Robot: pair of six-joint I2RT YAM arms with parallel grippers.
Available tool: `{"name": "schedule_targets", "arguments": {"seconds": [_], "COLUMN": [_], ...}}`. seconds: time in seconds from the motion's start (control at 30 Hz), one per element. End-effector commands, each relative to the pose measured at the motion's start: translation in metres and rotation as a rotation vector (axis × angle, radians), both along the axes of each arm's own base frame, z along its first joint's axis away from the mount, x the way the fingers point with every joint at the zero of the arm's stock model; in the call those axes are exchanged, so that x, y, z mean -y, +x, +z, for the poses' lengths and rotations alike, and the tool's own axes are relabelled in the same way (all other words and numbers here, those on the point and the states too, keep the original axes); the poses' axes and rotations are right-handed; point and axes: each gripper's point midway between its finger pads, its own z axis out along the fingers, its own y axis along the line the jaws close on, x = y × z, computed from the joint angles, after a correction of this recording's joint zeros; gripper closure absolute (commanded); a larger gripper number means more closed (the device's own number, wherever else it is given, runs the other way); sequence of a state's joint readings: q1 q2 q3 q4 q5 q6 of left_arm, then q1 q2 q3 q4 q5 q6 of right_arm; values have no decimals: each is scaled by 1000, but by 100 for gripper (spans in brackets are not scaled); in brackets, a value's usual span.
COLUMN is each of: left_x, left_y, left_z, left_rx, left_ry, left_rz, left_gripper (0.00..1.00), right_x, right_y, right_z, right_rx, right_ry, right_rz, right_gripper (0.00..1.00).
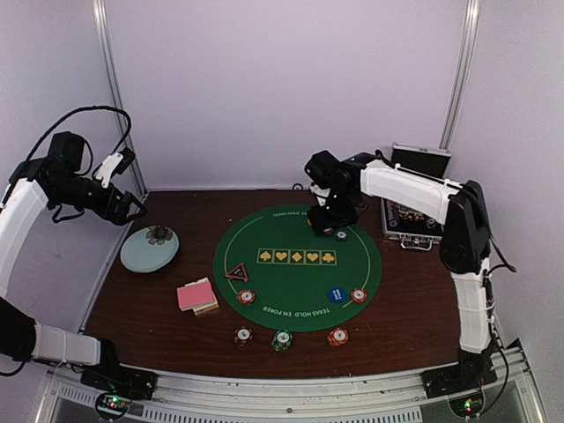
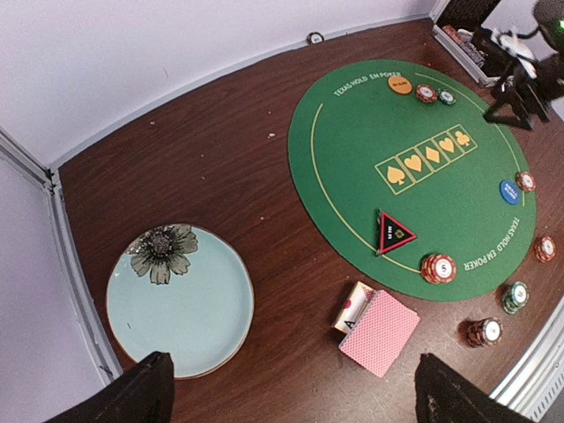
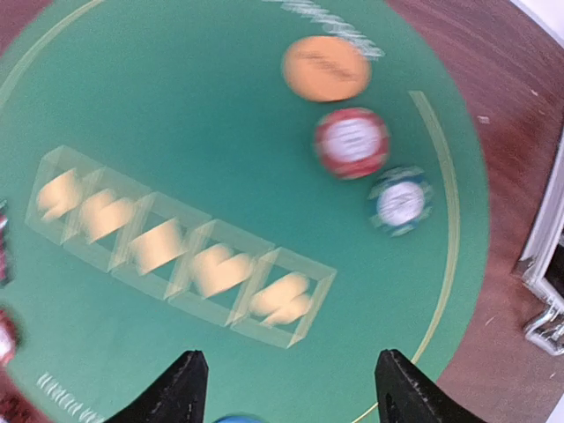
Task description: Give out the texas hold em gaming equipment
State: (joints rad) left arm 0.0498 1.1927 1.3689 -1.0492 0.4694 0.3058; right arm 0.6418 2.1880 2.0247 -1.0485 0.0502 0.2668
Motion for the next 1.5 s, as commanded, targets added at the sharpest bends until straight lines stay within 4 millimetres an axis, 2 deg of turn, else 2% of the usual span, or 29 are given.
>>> {"name": "schedule_targets", "arguments": {"seconds": [0.0,0.2,0.3,0.4,0.5,0.77,1.2,1.33,1.47], "left_x": [0,0,1,2,2,2,3,2,3], "left_y": [-6,-9,-10,-10,-11,-10,-7,-7,-7], "left_z": [8,7,8,8,9,10,8,8,8], "left_rx": [36,36,38,37,35,39,30,28,28], "left_ry": [3,10,9,4,-2,3,-3,-2,-3], "left_rz": [-15,-22,-25,-24,-25,-24,-32,-30,-33], "left_gripper": [2,3,2,2,2,2,2,2,2], "right_x": [-64,-112,-127,-132,-134,-138,-137,-137,-138], "right_y": [-89,-211,-254,-277,-285,-287,-277,-278,-280], "right_z": [19,6,0,-15,-30,-61,-80,-84,-88], "right_rx": [20,-69,-120,-167,-198,-239,-264,-282,-296], "right_ry": [23,22,28,-6,-27,-66,-83,-80,-75], "right_rz": [201,425,505,537,548,564,543,546,550], "right_gripper": [27,16,12,9,8,10,26,32,33]}}
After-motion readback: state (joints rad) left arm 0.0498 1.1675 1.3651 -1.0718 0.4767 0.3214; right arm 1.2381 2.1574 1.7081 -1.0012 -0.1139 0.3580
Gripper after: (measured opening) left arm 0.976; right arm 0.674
